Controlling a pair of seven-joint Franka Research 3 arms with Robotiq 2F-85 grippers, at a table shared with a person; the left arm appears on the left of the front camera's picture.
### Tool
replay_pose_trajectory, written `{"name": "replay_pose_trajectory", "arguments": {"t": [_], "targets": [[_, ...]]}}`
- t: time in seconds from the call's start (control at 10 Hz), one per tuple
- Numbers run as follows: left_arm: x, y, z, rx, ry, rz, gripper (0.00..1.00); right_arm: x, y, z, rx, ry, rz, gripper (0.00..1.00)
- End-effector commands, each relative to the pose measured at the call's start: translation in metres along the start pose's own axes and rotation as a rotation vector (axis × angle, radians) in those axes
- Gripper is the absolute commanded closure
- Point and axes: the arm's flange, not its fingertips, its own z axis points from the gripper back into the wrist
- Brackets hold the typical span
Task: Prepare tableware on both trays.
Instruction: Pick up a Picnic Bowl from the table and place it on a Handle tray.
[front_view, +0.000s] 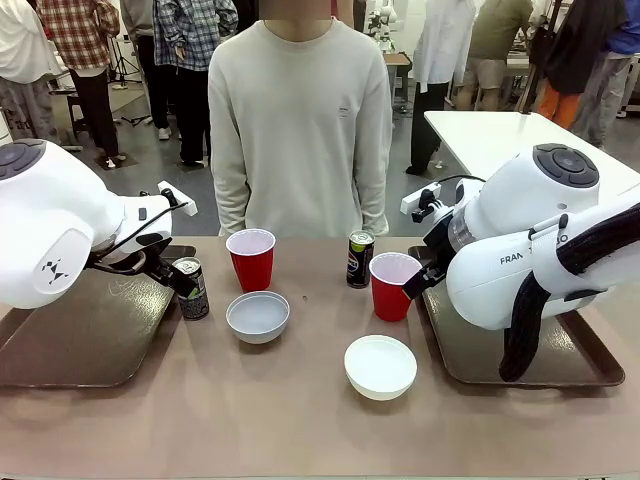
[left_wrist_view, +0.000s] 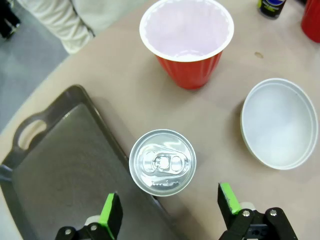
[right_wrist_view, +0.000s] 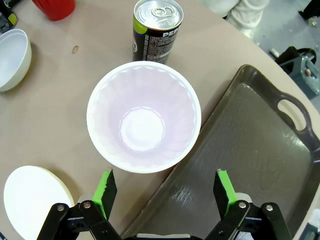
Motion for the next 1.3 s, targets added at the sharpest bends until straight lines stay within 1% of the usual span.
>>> {"name": "replay_pose_trajectory", "arguments": {"t": [0.0, 0.2, 0.3, 0.4, 0.5, 0.6, 0.7, 0.8, 0.9, 1.0, 1.1, 1.2], "targets": [[0.0, 0.0, 0.0, 0.0, 0.0, 0.0, 0.0, 0.0, 0.0, 0.0, 0.0, 0.0, 0.0, 0.0], [0.0, 0.0, 0.0, 0.0, 0.0, 0.0, 0.0, 0.0, 0.0, 0.0, 0.0, 0.0, 0.0, 0.0], [-0.016, -0.006, 0.024, -0.029, 0.014, -0.036, 0.0, -0.007, 0.014, 0.017, 0.015, 0.031, 0.032, 0.0], [-0.038, -0.017, 0.053, -0.049, 0.06, -0.037, 0.0, -0.018, 0.031, 0.04, 0.042, 0.09, 0.001, 0.0], [-0.057, -0.026, 0.079, -0.079, 0.122, -0.057, 0.0, -0.031, 0.043, 0.063, 0.058, 0.117, -0.009, 0.0], [-0.072, -0.028, 0.1, -0.12, 0.182, -0.058, 0.0, -0.048, 0.051, 0.082, 0.097, 0.168, -0.056, 0.0], [-0.089, -0.031, 0.113, -0.159, 0.248, -0.061, 0.0, -0.073, 0.061, 0.097, 0.118, 0.267, -0.098, 0.0], [-0.101, -0.035, 0.119, -0.206, 0.293, -0.049, 0.0, -0.097, 0.067, 0.109, 0.136, 0.325, -0.135, 0.0], [-0.11, -0.037, 0.126, -0.216, 0.319, -0.033, 0.0, -0.112, 0.076, 0.121, 0.154, 0.344, -0.164, 0.0], [-0.119, -0.042, 0.133, -0.207, 0.32, -0.002, 0.0, -0.124, 0.086, 0.131, 0.149, 0.338, -0.176, 0.0], [-0.127, -0.047, 0.138, -0.185, 0.32, 0.034, 0.0, -0.137, 0.092, 0.132, 0.106, 0.356, -0.203, 0.0], [-0.121, -0.043, 0.139, -0.125, 0.299, 0.002, 0.0, -0.025, 0.059, 0.122, 0.146, 0.367, -0.134, 0.0]]}}
